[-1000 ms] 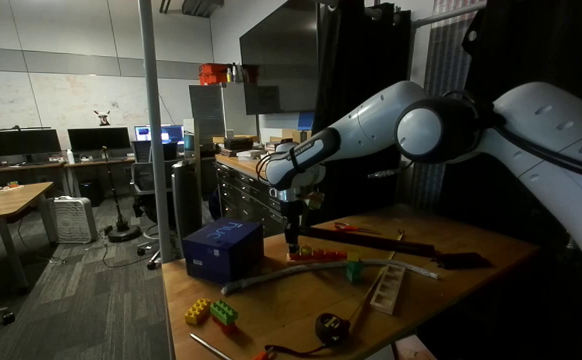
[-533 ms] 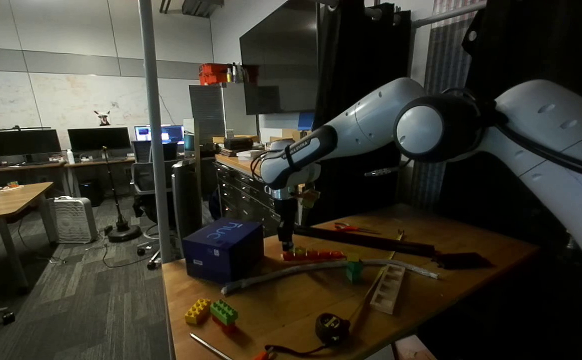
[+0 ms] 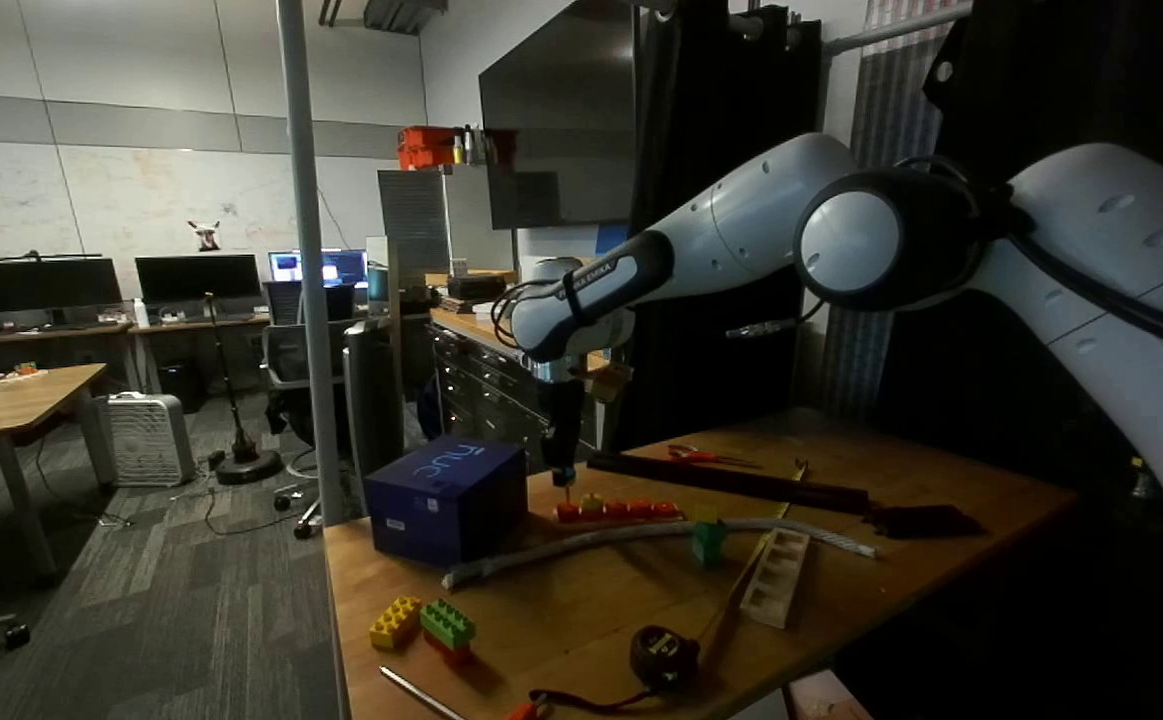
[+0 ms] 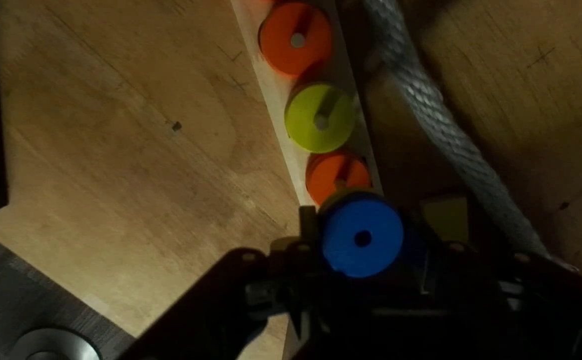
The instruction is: Remove the round blue and yellow blocks from the wooden board and put them on the table
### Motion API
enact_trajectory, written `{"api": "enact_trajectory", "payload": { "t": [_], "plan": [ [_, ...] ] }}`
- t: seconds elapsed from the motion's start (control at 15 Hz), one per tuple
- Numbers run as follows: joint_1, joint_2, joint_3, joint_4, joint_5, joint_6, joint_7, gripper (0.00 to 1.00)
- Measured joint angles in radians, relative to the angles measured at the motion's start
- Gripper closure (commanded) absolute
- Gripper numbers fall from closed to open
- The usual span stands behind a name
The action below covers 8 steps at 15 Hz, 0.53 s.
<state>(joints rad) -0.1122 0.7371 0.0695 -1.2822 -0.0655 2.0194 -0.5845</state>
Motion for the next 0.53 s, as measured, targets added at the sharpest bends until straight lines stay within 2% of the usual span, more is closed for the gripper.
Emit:
{"api": "enact_trajectory", "payload": {
  "t": [0.27, 0.53],
  "plan": [
    [0.013, -0.043, -0.001, -0.029, -0.012, -0.001, 0.041, 0.76],
    [0.022, -0.114, 0.001, -0.126, -0.009, -0.007, 0.106, 0.76]
  ]
}}
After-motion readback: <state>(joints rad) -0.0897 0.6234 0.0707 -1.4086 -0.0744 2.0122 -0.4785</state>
